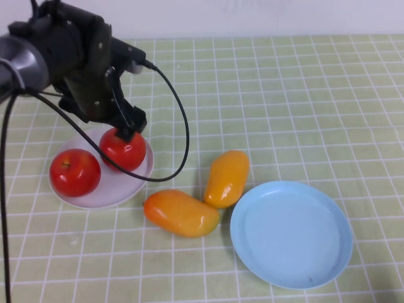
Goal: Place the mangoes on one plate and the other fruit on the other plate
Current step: Put one type of fruit in the left plate, then put another type of fruit in the right plate
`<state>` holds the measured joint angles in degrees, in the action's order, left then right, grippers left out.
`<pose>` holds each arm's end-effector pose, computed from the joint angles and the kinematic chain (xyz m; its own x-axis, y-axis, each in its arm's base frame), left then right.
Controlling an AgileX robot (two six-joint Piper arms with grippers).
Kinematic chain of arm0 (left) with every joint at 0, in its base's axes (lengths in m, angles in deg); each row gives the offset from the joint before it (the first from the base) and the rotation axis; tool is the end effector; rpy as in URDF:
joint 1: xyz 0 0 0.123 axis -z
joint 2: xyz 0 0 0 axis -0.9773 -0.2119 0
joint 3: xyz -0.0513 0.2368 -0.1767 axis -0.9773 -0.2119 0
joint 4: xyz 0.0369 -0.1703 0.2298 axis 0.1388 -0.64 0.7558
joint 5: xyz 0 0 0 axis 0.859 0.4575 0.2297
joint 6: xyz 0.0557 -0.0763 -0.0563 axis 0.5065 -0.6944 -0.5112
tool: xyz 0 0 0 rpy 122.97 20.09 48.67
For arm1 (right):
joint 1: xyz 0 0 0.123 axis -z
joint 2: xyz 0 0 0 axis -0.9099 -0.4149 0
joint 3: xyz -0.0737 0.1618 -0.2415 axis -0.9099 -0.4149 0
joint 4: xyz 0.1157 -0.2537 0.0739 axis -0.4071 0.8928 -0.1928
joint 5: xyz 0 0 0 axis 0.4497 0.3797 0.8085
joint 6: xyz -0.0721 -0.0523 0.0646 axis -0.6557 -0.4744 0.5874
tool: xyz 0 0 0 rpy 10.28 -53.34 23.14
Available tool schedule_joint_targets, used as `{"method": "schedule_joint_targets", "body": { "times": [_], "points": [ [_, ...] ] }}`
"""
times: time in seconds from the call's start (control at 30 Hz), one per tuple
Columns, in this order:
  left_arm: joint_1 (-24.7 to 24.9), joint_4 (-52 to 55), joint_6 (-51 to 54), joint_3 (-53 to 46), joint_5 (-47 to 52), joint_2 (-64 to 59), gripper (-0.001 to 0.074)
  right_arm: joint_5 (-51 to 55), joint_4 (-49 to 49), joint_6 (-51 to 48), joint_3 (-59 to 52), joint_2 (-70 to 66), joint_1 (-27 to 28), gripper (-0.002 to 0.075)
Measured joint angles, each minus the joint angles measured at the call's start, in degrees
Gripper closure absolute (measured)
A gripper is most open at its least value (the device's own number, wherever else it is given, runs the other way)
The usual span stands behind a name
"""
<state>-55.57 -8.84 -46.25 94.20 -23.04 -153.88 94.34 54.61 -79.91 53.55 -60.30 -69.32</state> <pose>0.4366 -0.1573 0.2524 -0.7946 0.5212 -0.3114 0.4710 0.8528 0.2256 0.0934 0.0069 0.1687 -0.2699 -0.0038 -0.9629 -0.0680 0.9976 0.0151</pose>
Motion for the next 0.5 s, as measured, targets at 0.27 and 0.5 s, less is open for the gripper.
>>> {"method": "schedule_joint_targets", "body": {
  "times": [0.27, 0.5],
  "points": [
    [2.9, 1.0, -3.7, 0.0, 4.5, 6.0, 0.0174, 0.0, 0.0, 0.0, 0.0, 0.0, 0.0, 0.0743],
    [5.1, 0.2, -3.9, 0.0, 10.4, 12.1, 0.0682, 0.0, 0.0, 0.0, 0.0, 0.0, 0.0, 0.0743]
  ]
}}
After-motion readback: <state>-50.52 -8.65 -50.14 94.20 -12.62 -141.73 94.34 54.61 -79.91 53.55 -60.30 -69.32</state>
